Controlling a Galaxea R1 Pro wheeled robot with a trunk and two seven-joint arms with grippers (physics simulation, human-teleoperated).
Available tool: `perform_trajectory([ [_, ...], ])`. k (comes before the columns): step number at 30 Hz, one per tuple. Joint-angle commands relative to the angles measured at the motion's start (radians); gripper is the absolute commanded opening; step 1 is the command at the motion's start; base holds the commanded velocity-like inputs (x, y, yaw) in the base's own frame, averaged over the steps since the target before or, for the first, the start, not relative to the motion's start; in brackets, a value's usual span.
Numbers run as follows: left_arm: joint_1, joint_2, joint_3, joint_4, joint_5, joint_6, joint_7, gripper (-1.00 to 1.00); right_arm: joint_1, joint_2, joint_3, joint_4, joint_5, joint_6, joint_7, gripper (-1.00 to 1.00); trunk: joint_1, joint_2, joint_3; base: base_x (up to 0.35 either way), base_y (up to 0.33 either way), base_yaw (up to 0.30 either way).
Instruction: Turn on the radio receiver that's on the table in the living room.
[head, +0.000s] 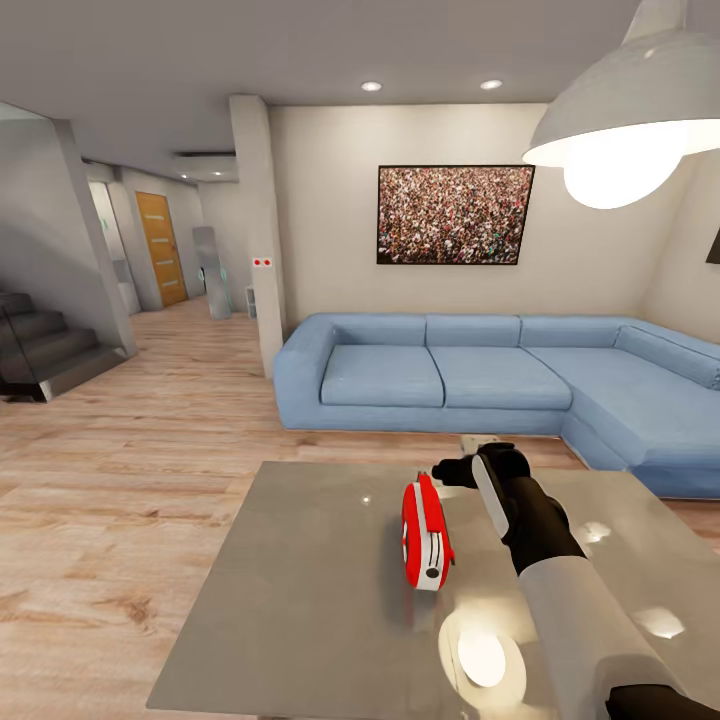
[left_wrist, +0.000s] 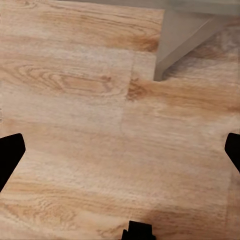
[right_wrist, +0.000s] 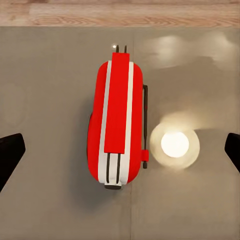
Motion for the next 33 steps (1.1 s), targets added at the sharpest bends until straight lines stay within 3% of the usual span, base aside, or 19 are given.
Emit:
perform_trajectory([
  [1, 0.001, 0.007, -0.001, 0.000, -0.003, 0.002, 0.000, 1.00, 0.000, 0.000, -0.001, 0.000, 0.000, 0.000, 0.000, 1.00, 0.000, 0.000, 0.000, 0.000, 0.000, 0.000],
  [7, 0.000, 0.081, 0.001, 0.007, -0.023, 0.004, -0.003, 1.00, 0.000, 0.000, -0.002, 0.000, 0.001, 0.000, 0.000, 1.00, 0.000, 0.000, 0.000, 0.000, 0.000, 0.000],
  [10, 0.000, 0.102, 0.000, 0.037, -0.026, 0.002, -0.004, 1.00, 0.000, 0.000, -0.002, 0.000, 0.001, 0.000, 0.000, 1.00, 0.000, 0.000, 0.000, 0.000, 0.000, 0.000],
  [23, 0.000, 0.121, -0.002, 0.065, -0.027, 0.005, -0.002, 1.00, 0.000, -0.001, -0.012, 0.000, 0.005, 0.000, -0.007, 1.00, 0.000, 0.000, 0.000, 0.213, 0.000, 0.000],
  [33, 0.000, 0.123, -0.002, 0.065, -0.026, 0.001, -0.001, 1.00, 0.000, -0.002, -0.011, 0.000, 0.001, 0.000, -0.001, 1.00, 0.000, 0.000, 0.000, 0.046, 0.000, 0.000],
])
